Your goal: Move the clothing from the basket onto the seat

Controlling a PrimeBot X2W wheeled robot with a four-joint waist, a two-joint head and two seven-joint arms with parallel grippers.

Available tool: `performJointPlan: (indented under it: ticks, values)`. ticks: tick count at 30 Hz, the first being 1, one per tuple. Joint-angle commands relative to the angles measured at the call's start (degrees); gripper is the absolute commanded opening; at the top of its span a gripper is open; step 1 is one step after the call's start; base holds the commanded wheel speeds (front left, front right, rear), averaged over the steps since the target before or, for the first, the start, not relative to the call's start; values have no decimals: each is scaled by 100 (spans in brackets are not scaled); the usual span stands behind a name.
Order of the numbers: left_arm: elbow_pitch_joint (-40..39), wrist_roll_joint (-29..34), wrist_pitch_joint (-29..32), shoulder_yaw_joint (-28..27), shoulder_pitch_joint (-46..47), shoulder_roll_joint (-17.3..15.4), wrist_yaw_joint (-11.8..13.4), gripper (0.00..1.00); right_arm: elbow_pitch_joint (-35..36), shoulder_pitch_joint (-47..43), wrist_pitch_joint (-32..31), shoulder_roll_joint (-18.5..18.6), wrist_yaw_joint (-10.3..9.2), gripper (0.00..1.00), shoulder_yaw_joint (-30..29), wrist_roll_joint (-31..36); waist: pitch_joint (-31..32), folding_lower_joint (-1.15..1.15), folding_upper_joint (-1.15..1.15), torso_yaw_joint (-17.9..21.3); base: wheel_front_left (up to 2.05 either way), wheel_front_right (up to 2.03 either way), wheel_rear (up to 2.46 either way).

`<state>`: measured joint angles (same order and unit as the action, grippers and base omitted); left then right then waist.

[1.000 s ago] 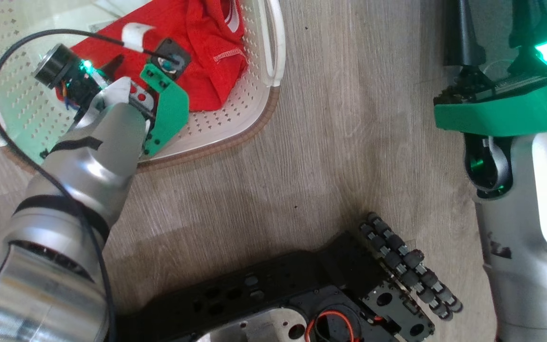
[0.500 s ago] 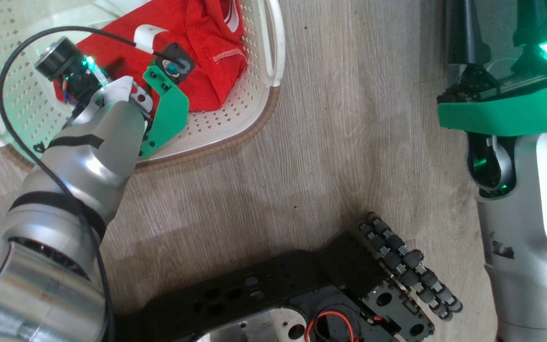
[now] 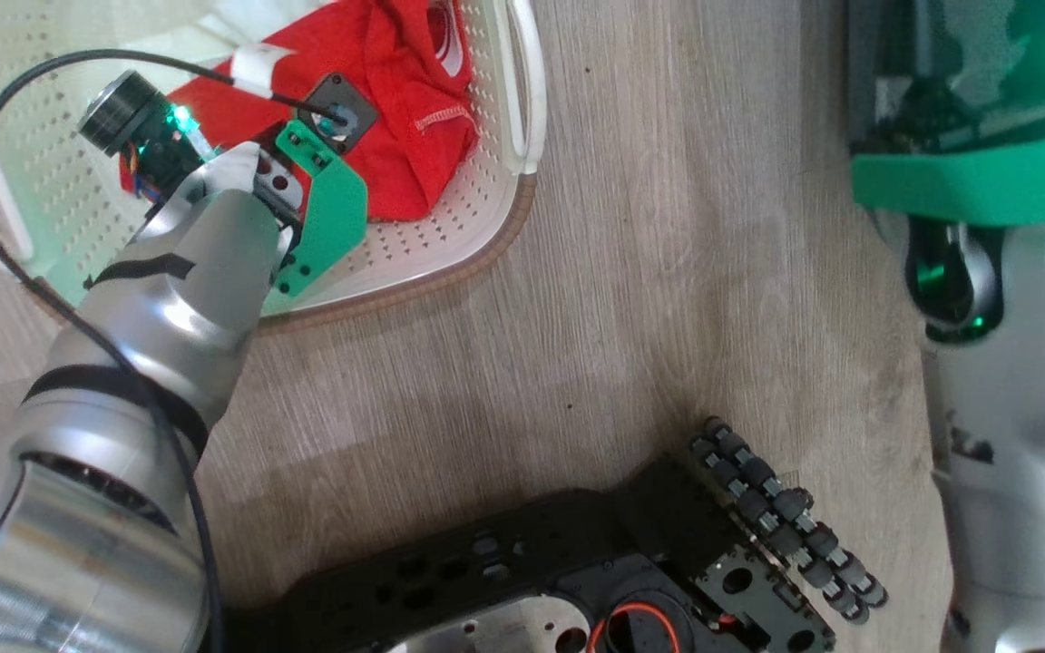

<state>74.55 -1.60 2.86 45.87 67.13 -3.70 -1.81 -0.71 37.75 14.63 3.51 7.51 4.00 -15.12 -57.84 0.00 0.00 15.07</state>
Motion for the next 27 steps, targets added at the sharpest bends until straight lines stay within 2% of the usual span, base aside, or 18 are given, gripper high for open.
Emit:
performJointPlan:
  ticks: [1, 6, 11, 16, 27]
  values:
    - [-60, -67, -107, -122, -13, -8, 40, 0, 134, -76, 37, -63, -2, 100, 103, 38, 62, 0, 0, -10, 0, 0, 0]
    - [-60, -252, -411, -228, -68, -3, 85, 0, -18, 206, 37, -63, -2, 100, 210, 90, 365, 0, 0, -98, 0, 0, 0]
    - [-60, -473, -747, -321, -244, 35, 26, 0, -220, 301, 37, -59, -2, 100, 239, 229, 843, 0, 0, -297, 0, 0, 0]
    - [-60, -833, -1139, -487, -502, 71, -39, 0, -492, 290, 37, 30, -2, 100, 326, 251, 1466, 0, 0, -550, 0, 0, 0]
    - [-360, -1551, -1555, -626, -1051, 80, -145, 0, -964, 101, 37, 250, -2, 100, 476, 156, 2577, 0, 0, -931, 0, 0, 0]
